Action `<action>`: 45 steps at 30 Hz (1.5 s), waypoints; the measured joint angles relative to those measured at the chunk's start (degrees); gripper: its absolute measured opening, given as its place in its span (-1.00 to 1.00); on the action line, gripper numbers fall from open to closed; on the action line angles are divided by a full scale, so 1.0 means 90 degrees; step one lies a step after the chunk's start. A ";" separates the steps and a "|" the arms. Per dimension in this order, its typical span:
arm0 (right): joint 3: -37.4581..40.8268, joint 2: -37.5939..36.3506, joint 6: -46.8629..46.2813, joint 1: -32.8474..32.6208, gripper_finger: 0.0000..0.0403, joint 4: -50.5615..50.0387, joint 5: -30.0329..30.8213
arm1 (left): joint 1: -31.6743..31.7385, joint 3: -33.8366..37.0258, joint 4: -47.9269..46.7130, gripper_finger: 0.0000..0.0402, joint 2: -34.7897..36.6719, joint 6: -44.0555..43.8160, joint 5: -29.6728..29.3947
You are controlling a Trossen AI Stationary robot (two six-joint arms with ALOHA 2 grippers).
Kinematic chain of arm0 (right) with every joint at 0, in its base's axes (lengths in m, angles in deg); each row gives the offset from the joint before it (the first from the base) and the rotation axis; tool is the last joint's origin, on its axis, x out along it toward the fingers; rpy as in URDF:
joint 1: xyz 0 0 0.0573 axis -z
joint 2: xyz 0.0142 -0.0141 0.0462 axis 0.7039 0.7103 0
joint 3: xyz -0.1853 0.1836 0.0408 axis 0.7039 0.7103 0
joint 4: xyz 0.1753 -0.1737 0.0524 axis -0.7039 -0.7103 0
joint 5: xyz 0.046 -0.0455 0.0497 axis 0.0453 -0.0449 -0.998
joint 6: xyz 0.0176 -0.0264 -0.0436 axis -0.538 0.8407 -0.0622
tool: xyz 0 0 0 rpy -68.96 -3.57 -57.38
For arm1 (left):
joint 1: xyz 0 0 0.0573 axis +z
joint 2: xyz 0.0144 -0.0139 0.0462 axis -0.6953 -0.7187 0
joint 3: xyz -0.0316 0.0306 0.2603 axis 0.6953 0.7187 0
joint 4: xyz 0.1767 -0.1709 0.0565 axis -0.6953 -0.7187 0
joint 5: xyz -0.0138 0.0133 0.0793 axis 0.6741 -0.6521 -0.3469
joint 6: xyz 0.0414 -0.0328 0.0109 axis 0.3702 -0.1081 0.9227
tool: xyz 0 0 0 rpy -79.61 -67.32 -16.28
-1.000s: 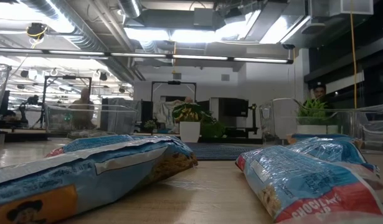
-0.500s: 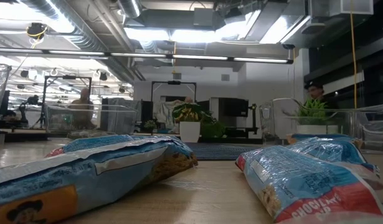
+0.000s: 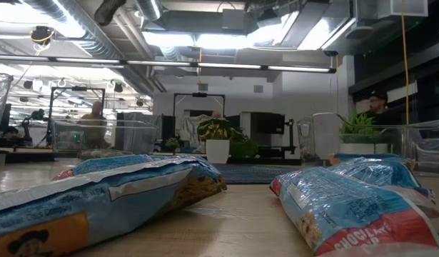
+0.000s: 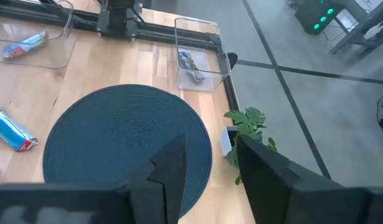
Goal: Pick and place Granola Bars by type
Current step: Put the blue granola bar into the top left transparent bin
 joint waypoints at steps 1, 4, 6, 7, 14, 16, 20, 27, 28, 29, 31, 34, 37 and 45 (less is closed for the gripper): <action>0.0000 0.0000 -0.0017 0.0000 -0.28 0.0000 0.0000 | 0.0190 0.0000 0.0000 -0.89 -0.0026 0.0063 0.0151; 0.0000 0.0000 -0.0160 0.0000 -0.28 -0.0002 0.0000 | 0.0763 0.0040 -0.0001 -0.89 -0.0149 0.0381 0.0692; 0.0000 0.0000 -0.0171 0.0000 -0.28 -0.0018 0.0000 | 0.1192 0.0181 -0.0035 -0.89 -0.0278 0.0789 0.1078; 0.0000 0.0000 -0.0169 0.0000 -0.28 -0.0035 0.0000 | 0.1414 0.0277 -0.0094 -0.89 -0.0354 0.1027 0.1258; 0.0000 0.0002 -0.0162 0.0000 -0.28 -0.0074 0.0000 | 0.2493 0.0891 -0.0123 -0.89 -0.0822 0.1662 0.2085; 0.0000 0.0002 -0.0166 0.0000 -0.28 -0.0122 0.0000 | 0.2670 0.1055 -0.0046 -0.89 -0.0917 0.1818 0.2083; 0.0000 0.0002 -0.0169 0.0000 -0.28 -0.0261 0.0000 | 0.3082 0.1560 0.0253 -0.89 -0.1145 0.2082 0.2023; 0.0000 0.0002 -0.0157 0.0000 -0.28 -0.0282 -0.0002 | 0.3584 0.2658 0.0919 -0.89 -0.1659 0.2324 0.2733; 0.0000 0.0002 -0.0155 0.0000 -0.28 -0.0284 -0.0002 | 0.3607 0.2784 0.1048 -0.89 -0.1721 0.2320 0.2726; 0.0000 0.0002 -0.0148 0.0001 -0.28 -0.0289 -0.0001 | 0.3619 0.2899 0.1199 -0.89 -0.1777 0.2317 0.2707; 0.0000 0.0002 -0.0147 0.0000 -0.28 -0.0310 0.0000 | 0.3624 0.3094 0.1445 -0.89 -0.1893 0.2316 0.2696; 0.0000 0.0002 -0.0140 0.0000 -0.28 -0.0315 0.0000 | 0.3636 0.3249 0.1691 -0.89 -0.2122 0.2293 0.2707; 0.0000 0.0002 -0.0135 0.0000 -0.28 -0.0340 -0.0001 | 0.3641 0.3311 0.1811 -0.89 -0.2355 0.2239 0.2700; 0.0000 0.0002 -0.0147 0.0002 -0.28 -0.0637 0.0000 | 0.3646 0.3325 0.1919 -0.89 -0.2861 0.2176 0.2676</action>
